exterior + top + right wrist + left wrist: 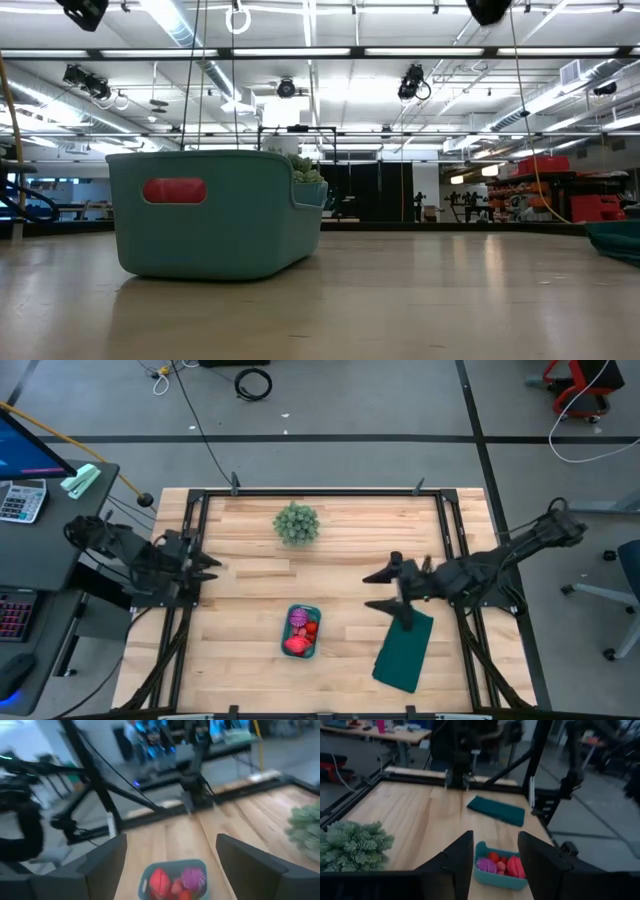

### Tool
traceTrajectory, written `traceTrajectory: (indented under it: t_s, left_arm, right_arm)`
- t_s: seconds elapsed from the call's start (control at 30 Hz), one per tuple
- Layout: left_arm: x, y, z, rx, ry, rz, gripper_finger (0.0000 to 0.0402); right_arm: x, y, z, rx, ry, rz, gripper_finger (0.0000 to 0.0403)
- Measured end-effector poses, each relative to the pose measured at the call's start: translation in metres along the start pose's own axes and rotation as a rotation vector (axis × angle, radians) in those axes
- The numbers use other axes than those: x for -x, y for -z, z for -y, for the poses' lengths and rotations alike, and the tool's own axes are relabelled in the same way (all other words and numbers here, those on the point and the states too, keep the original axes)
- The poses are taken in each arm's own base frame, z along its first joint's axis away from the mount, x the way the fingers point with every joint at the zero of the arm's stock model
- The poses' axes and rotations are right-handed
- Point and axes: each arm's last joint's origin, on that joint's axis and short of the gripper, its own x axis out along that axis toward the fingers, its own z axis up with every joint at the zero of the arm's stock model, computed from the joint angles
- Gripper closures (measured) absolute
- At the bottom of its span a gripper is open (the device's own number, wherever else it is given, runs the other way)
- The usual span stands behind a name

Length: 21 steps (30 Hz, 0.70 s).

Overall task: Pick and placing Produce into tupperware
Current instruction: Return to Home Position

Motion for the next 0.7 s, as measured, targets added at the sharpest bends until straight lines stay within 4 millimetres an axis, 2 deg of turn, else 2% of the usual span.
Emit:
traceTrajectory:
  t_s: [0.1,0.17,0.37,0.47,0.57,0.7]
  left_arm:
    - [0.006,0.004,-0.003,0.002,0.041,0.034,0.024]
    - [0.003,0.012,-0.003,0.015,0.063,0.053,0.0238]
    - [-0.031,0.057,0.002,0.079,0.131,0.062,0.0241]
    - [-0.04,0.068,0.002,0.091,0.134,0.085,0.0244]
    - [-0.038,0.064,0.001,0.092,0.129,0.096,0.0246]
    - [-0.016,0.038,-0.001,0.032,0.117,0.107,0.0242]
  right_arm:
    - [0.019,0.028,0.021,0.006,-0.074,0.075,0.0086]
    - [0.031,0.039,0.033,-0.034,-0.097,0.145,0.0086]
    - [0.054,0.074,0.059,-0.07,-0.119,0.188,0.0086]
    - [0.063,0.083,0.066,-0.086,-0.133,0.226,0.0086]
    - [0.069,0.083,0.068,-0.075,-0.148,0.26,0.0086]
    - [0.081,0.077,0.066,0.023,-0.239,0.289,0.0086]
